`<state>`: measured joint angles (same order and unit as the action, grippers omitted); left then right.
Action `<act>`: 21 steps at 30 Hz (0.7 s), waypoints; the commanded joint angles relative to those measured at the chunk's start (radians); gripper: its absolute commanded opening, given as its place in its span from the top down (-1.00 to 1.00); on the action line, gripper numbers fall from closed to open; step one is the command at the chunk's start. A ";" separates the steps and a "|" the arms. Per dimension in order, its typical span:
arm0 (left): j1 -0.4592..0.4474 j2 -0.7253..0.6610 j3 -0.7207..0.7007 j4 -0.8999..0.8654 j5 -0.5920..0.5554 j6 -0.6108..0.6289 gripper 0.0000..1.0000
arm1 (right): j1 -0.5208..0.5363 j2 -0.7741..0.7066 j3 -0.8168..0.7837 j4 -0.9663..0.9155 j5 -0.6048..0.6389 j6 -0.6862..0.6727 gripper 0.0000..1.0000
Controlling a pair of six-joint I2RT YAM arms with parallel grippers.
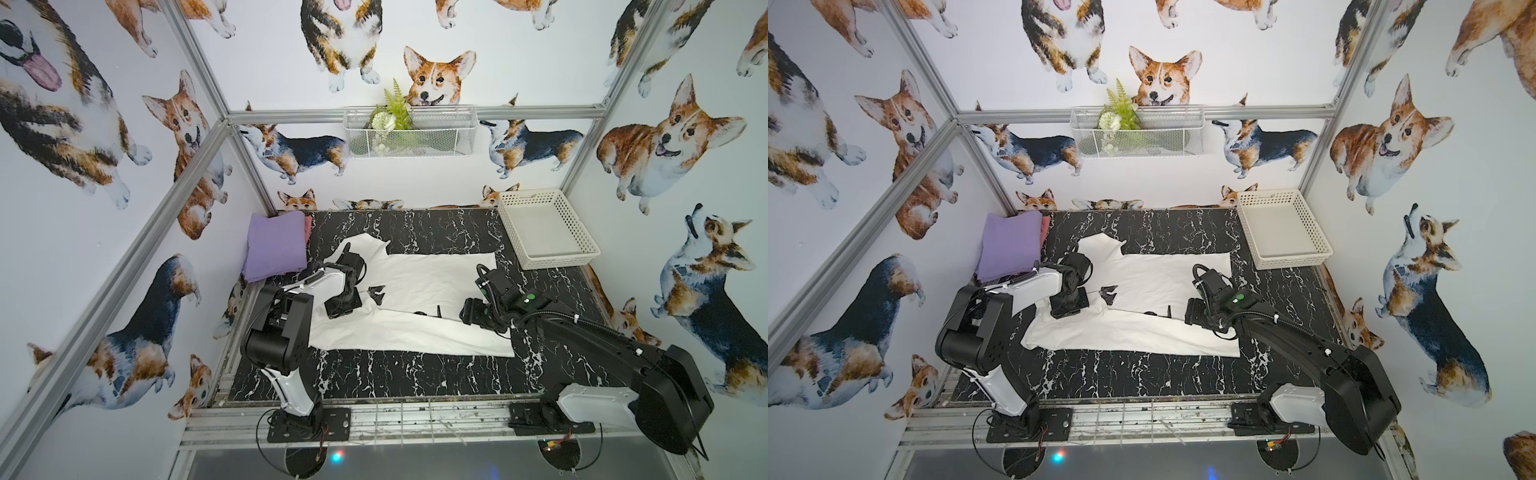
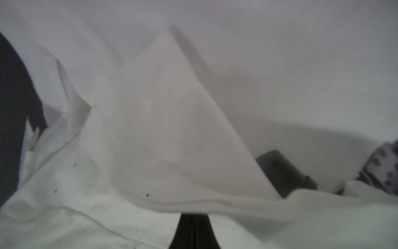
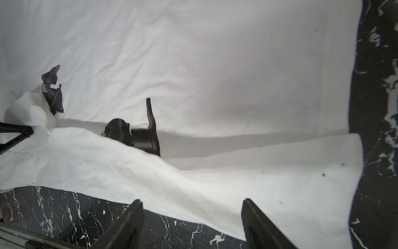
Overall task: Fold and stack t-shirts
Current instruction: Smooth out the T-shirt at the center of the board.
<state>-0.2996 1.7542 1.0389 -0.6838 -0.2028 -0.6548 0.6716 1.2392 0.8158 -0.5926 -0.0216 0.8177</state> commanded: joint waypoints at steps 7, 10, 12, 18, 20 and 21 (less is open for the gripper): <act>0.005 0.043 0.087 0.004 -0.055 0.015 1.00 | -0.001 0.020 0.002 0.006 0.003 0.013 -0.49; 0.005 0.072 0.120 0.000 -0.059 0.026 1.00 | -0.001 0.023 0.006 0.005 0.002 0.012 -0.49; 0.006 0.087 0.132 0.008 -0.071 0.026 1.00 | -0.001 0.025 0.006 0.006 0.005 0.012 -0.49; 0.007 0.118 0.180 0.088 -0.025 0.046 1.00 | 0.000 0.028 0.002 0.007 0.004 0.011 -0.50; 0.008 0.125 0.221 0.069 -0.021 0.059 1.00 | -0.001 0.030 0.003 0.007 0.013 0.010 -0.49; 0.009 0.124 0.260 0.051 -0.021 0.072 1.00 | -0.001 0.031 0.005 0.006 0.025 0.008 -0.49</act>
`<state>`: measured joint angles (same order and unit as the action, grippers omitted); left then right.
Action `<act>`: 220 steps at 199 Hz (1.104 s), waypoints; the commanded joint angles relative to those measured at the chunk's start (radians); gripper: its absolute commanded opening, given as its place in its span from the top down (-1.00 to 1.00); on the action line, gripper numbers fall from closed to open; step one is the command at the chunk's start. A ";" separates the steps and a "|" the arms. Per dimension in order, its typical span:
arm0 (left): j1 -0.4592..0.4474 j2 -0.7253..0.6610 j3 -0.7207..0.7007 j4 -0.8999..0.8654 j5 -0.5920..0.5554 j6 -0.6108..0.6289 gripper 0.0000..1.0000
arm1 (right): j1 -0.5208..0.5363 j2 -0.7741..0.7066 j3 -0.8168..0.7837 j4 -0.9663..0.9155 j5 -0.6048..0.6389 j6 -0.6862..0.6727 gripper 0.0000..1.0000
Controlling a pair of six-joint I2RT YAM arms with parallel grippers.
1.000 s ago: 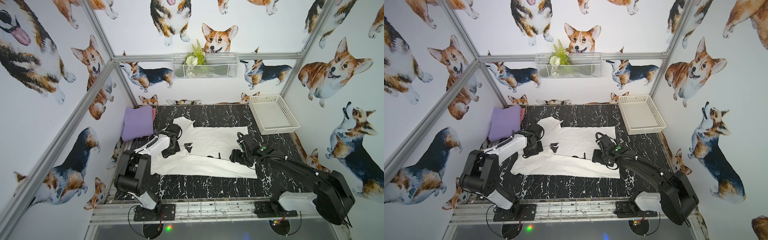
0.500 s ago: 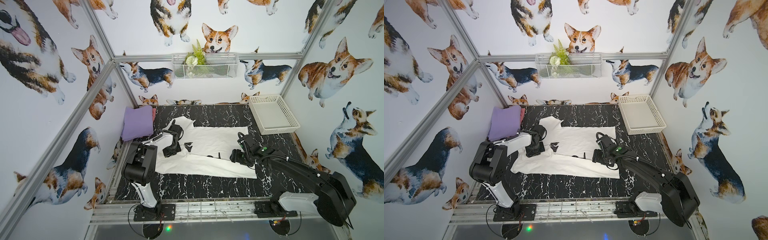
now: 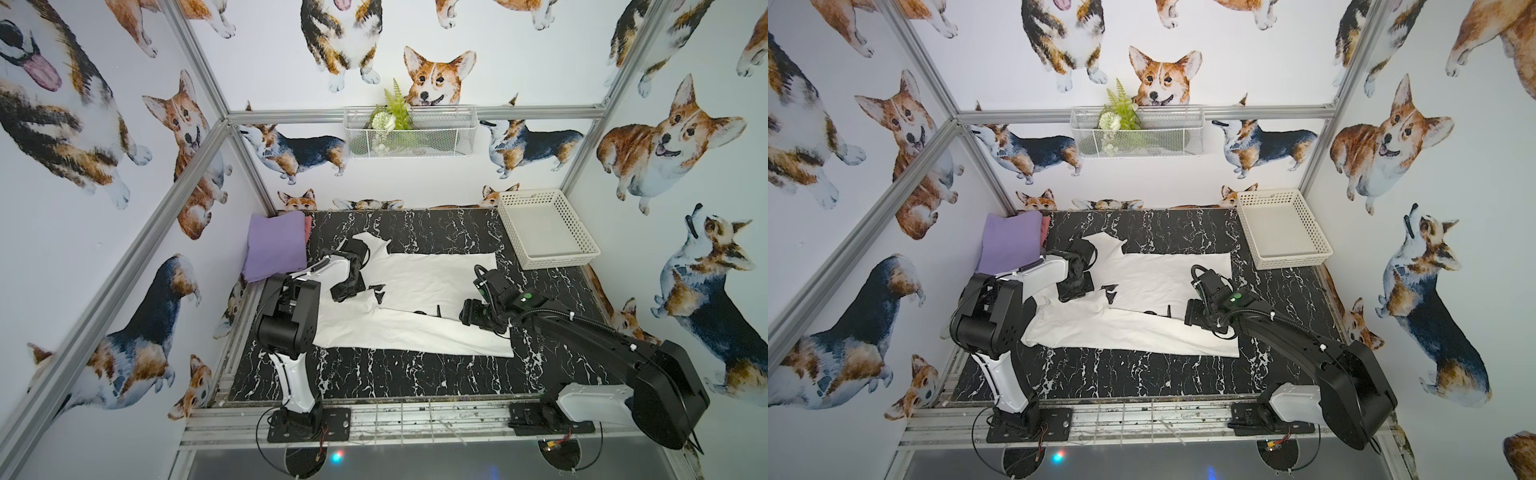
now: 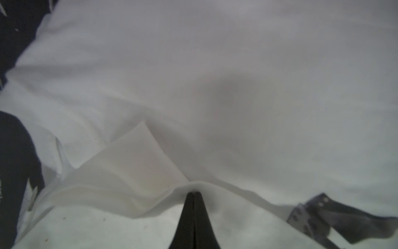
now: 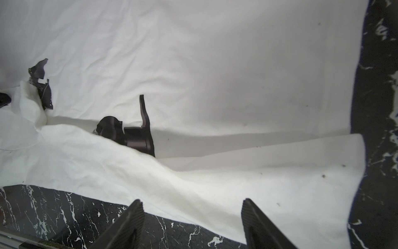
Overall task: Fold and stack t-shirts
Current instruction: Smooth out the T-shirt at the center of the board, then fold the T-shirt.
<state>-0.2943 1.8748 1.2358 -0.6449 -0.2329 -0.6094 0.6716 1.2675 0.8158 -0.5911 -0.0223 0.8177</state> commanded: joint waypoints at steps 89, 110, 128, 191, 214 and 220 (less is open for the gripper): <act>0.296 0.102 0.289 0.325 0.626 0.164 -0.25 | -0.298 0.220 0.275 0.043 -0.065 -0.199 -0.61; 0.319 0.210 0.374 0.299 0.657 0.227 -0.31 | -0.359 0.278 0.337 0.070 -0.133 -0.216 -0.63; 0.342 0.283 0.426 0.287 0.671 0.254 -0.31 | -0.377 0.334 0.399 0.034 -0.146 -0.231 -0.63; 0.411 0.429 0.533 0.303 0.718 0.246 -0.31 | -0.378 0.339 0.373 0.059 -0.182 -0.192 -0.62; 0.404 0.481 0.584 0.298 0.731 0.242 -0.32 | -0.378 0.345 0.374 0.040 -0.164 -0.198 -0.62; 0.399 0.493 0.598 0.291 0.731 0.249 -0.32 | -0.377 0.346 0.372 0.036 -0.159 -0.202 -0.62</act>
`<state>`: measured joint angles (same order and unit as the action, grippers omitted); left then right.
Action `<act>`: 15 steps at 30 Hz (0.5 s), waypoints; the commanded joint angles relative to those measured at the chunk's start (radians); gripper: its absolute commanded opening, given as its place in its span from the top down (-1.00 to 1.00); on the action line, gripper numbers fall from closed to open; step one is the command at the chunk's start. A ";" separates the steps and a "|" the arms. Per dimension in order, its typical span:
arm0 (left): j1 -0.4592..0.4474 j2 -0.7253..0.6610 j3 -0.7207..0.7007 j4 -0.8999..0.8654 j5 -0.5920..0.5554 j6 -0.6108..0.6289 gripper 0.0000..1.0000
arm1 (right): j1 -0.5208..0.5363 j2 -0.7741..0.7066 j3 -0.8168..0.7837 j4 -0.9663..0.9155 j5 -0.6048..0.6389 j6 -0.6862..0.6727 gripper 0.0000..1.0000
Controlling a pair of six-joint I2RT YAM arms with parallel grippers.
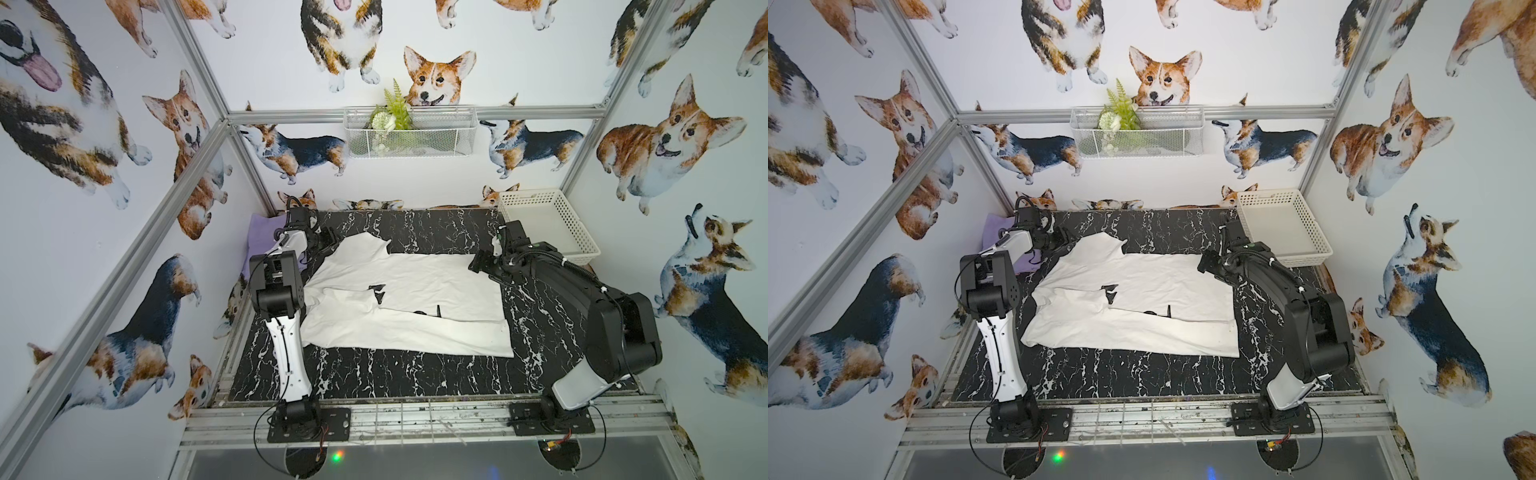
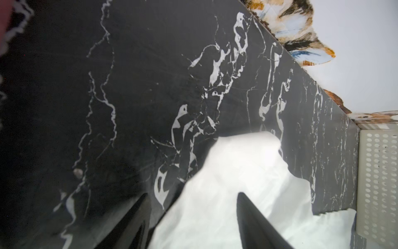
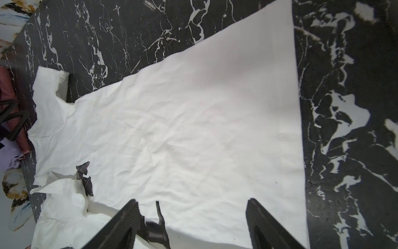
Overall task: Fold and stack t-shirts
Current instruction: Fold the T-shirt.
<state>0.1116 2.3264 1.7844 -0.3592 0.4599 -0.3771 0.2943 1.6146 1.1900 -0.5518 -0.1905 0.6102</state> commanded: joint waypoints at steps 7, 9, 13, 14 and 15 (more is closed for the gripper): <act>-0.069 0.109 0.171 -0.057 0.030 0.058 -0.30 | -0.001 0.003 -0.013 -0.002 0.020 0.012 -0.62; -0.098 0.127 0.216 -0.099 0.025 0.076 -0.28 | -0.001 0.006 -0.019 -0.002 0.027 0.017 -0.62; -0.127 0.123 0.228 -0.130 -0.007 0.112 -0.09 | -0.001 0.010 -0.029 0.007 0.026 0.027 -0.62; -0.127 0.125 0.231 -0.136 -0.011 0.111 0.10 | -0.001 0.011 -0.027 0.009 0.026 0.031 -0.62; -0.125 0.125 0.234 -0.138 -0.017 0.108 0.31 | -0.001 0.011 -0.026 0.009 0.026 0.031 -0.62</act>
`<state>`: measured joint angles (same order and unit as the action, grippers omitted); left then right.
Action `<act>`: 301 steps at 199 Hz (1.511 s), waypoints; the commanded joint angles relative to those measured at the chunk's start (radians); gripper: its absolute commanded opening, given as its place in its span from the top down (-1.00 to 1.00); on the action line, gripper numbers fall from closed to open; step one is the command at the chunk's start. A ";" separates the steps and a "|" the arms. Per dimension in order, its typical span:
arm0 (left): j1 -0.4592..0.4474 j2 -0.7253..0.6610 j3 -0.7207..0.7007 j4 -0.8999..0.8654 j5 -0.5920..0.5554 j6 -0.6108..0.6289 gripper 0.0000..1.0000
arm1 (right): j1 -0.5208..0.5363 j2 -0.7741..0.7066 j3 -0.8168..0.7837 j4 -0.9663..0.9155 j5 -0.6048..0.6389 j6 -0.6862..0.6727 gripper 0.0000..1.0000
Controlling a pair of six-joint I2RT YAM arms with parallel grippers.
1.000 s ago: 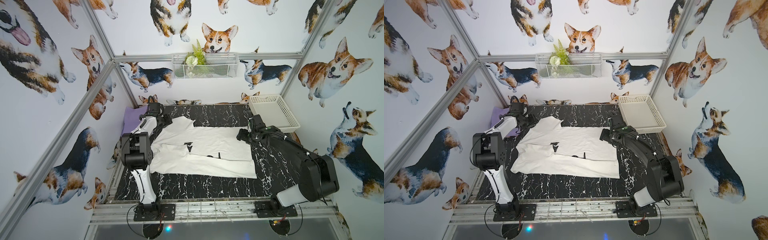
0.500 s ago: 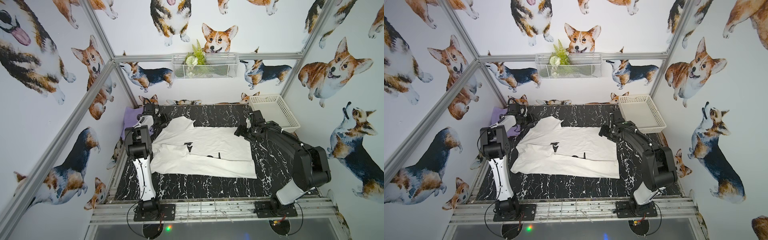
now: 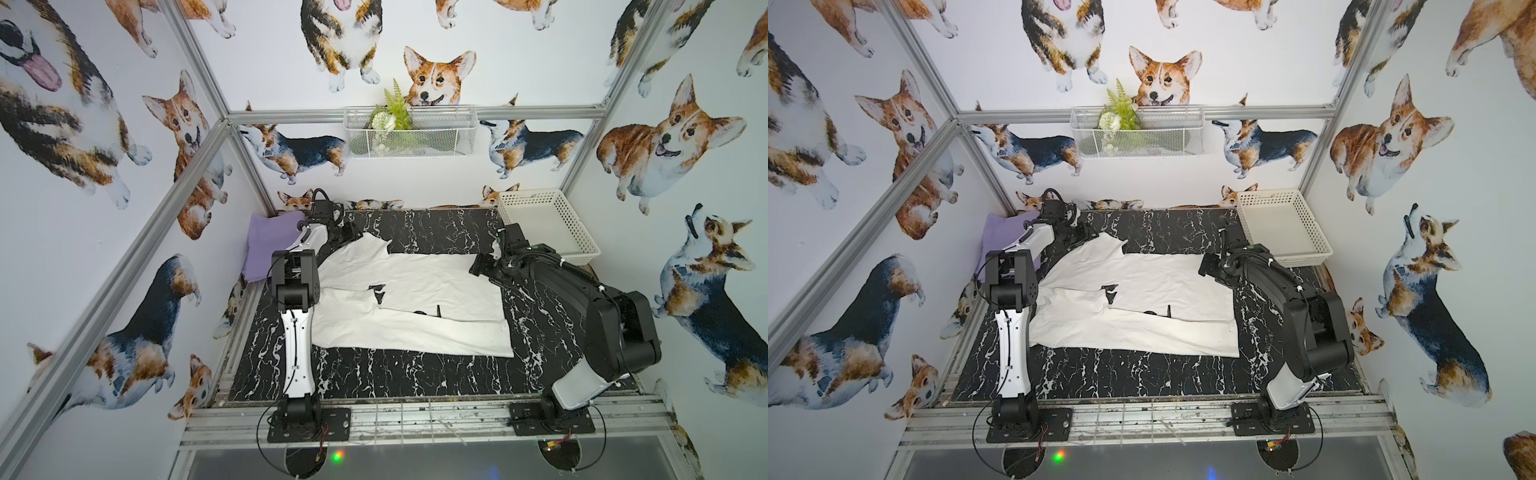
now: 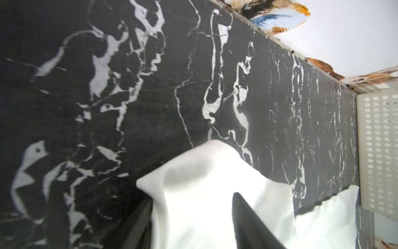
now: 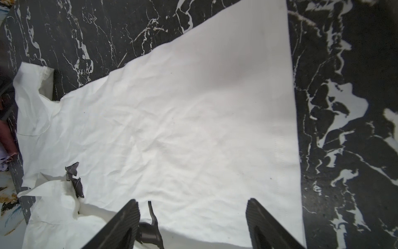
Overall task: Fold and stack t-shirts
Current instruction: Fold the T-shirt.
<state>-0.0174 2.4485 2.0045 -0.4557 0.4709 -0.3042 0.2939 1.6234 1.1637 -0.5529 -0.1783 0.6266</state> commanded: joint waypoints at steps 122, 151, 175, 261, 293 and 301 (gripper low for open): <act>0.007 -0.145 -0.071 0.014 -0.109 0.051 1.00 | -0.130 0.339 0.362 -0.120 0.100 -0.076 -0.67; 0.009 -0.143 -0.071 0.012 -0.112 0.054 1.00 | -0.149 0.435 0.455 -0.153 0.096 -0.089 -0.66; 0.011 -0.150 -0.066 0.012 -0.111 0.051 1.00 | -0.152 0.492 0.499 -0.152 0.083 -0.104 -0.66; 0.030 -0.181 -0.083 0.019 -0.100 0.043 1.00 | -0.169 0.609 0.578 -0.134 0.040 -0.108 -0.38; 0.030 -0.188 -0.097 0.026 -0.099 0.042 1.00 | -0.169 0.593 0.575 -0.128 0.019 -0.094 0.54; 0.031 -0.188 -0.097 0.028 -0.097 0.040 1.00 | -0.169 0.587 0.570 -0.123 0.018 -0.094 0.67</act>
<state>0.0109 2.2730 1.9095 -0.4507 0.3637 -0.2661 0.1246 2.2269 1.7405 -0.6804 -0.1345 0.5240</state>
